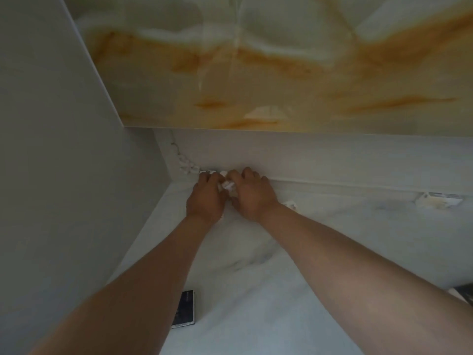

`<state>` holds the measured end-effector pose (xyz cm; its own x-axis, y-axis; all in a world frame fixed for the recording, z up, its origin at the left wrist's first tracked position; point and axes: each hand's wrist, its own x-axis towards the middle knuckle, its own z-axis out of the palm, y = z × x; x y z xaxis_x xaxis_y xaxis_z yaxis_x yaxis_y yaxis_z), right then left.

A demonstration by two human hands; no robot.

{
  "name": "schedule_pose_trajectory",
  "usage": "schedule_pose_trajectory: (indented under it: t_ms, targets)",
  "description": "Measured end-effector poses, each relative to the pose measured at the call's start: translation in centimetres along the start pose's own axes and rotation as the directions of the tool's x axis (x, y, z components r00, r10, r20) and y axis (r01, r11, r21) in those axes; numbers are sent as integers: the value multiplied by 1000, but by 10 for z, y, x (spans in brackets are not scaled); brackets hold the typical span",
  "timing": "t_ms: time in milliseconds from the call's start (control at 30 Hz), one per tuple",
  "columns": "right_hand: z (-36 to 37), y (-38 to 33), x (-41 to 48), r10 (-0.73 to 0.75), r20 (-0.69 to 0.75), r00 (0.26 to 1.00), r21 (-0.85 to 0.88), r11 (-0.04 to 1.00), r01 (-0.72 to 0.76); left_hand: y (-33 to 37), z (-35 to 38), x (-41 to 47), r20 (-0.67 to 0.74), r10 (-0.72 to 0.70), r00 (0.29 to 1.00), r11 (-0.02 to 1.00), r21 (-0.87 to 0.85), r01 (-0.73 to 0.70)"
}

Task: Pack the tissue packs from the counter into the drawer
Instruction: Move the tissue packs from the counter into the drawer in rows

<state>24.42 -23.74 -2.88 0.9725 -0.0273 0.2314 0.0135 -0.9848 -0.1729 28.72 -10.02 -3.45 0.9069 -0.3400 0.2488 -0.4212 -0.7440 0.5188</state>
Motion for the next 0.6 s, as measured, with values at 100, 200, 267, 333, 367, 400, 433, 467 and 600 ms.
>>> schedule_pose_trajectory:
  t_ms: [100,200,267,333,367,400,433,467,600]
  targets:
    - [-2,14,-10,-27,-27,999,33,999,28,1,0,0,-6,73,997,997,-22,-73]
    - [-11,41,-34,-115,17,993,-7,993,115,8,4,-6,34,24,999,994,-103,-20]
    - [-16,55,-51,-100,30,995,13,995,100,11,10,-11,84,5,996,977,-213,13]
    - [-17,65,-69,-57,-1,998,95,994,57,13,20,-16,103,57,993,983,-179,-37]
    - [-16,70,-78,-45,-13,999,134,990,46,17,26,-20,96,93,991,985,-155,-77]
    - [-15,74,-87,-38,-14,999,176,984,40,22,32,-26,98,115,989,983,-154,-99]
    - [-15,79,-97,-37,-10,999,221,974,38,29,37,-34,114,133,985,980,-165,-113]
    - [-17,85,-107,-42,-2,999,255,966,42,40,41,-44,131,148,980,977,-173,-124]
    - [-36,108,-151,21,125,992,253,966,-53,90,58,-81,166,229,959,944,-279,-178]
